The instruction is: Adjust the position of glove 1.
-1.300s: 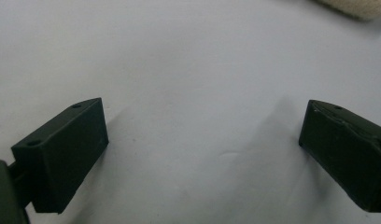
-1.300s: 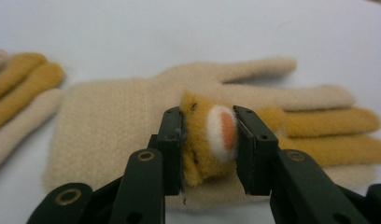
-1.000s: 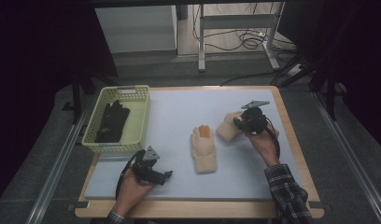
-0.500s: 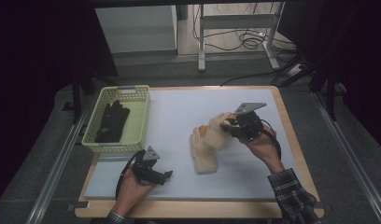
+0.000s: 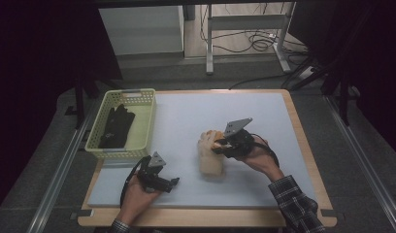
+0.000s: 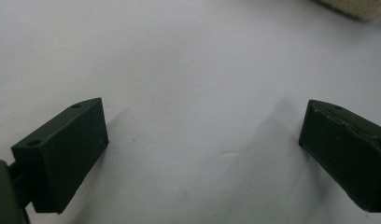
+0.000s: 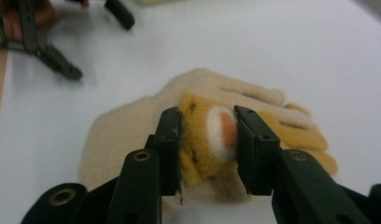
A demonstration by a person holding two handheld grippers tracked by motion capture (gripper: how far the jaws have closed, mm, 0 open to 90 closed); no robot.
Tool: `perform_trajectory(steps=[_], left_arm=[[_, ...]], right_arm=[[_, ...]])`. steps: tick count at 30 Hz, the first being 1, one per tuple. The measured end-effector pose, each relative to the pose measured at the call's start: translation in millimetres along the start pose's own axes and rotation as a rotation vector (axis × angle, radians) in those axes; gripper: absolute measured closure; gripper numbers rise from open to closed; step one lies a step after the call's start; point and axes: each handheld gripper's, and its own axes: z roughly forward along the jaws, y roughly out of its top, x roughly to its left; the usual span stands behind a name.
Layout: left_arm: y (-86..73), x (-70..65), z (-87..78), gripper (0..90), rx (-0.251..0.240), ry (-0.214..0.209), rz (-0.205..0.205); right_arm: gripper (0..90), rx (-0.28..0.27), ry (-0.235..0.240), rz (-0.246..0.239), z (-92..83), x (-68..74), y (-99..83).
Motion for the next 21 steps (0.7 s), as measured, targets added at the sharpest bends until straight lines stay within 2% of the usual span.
perform_trajectory(steps=[1, 3, 5, 7, 10, 11, 13, 15, 17, 19, 21], left_arm=[[0.0, 0.0, 0.1, 1.3, -0.001, 0.000, 0.000], [-0.1, -0.2, 0.2, 1.4, -0.003, 0.000, -0.003], [0.0, -0.1, 0.2, 1.3, -0.002, 0.000, -0.002], [0.0, -0.3, 0.3, 1.3, -0.003, 0.000, -0.004], [0.0, 0.2, 0.1, 1.3, 0.000, 0.000, 0.002], [0.0, 0.2, 0.1, 1.3, 0.000, 0.000, 0.002], [0.1, 0.2, 0.0, 1.3, 0.000, 0.000, 0.002], [0.0, 0.0, 0.0, 1.3, 0.001, -0.001, -0.001], [0.0, 0.0, 0.0, 1.3, 0.001, -0.001, 0.000], [0.0, 0.2, 0.0, 1.3, 0.002, 0.000, 0.002], [0.0, 0.2, -0.1, 1.3, 0.002, 0.000, 0.002]], right_arm=[[59.4, 0.023, 0.018, 0.013, 5.5, -0.3, -4.1], [49.9, 0.060, 0.006, 0.036, 13.4, 1.5, -11.5], [41.4, 0.066, 0.004, 0.061, 13.4, 2.2, -14.6], [38.7, 0.042, -0.005, 0.082, 6.7, 1.7, -12.7], [38.2, -0.008, -0.035, 0.133, -5.8, -2.5, -5.0], [38.9, -0.015, -0.059, 0.159, -8.2, -4.8, -2.2], [46.8, -0.012, -0.113, 0.215, -8.0, -11.0, 2.3], [58.3, -0.003, -0.181, 0.256, -2.4, -16.9, 5.2], [62.2, 0.003, -0.204, 0.294, 9.3, -24.8, 7.0], [61.6, 0.019, -0.229, 0.317, 21.0, -30.0, 8.1], [55.1, 0.041, -0.265, 0.330, 35.5, -34.7, 7.9]])
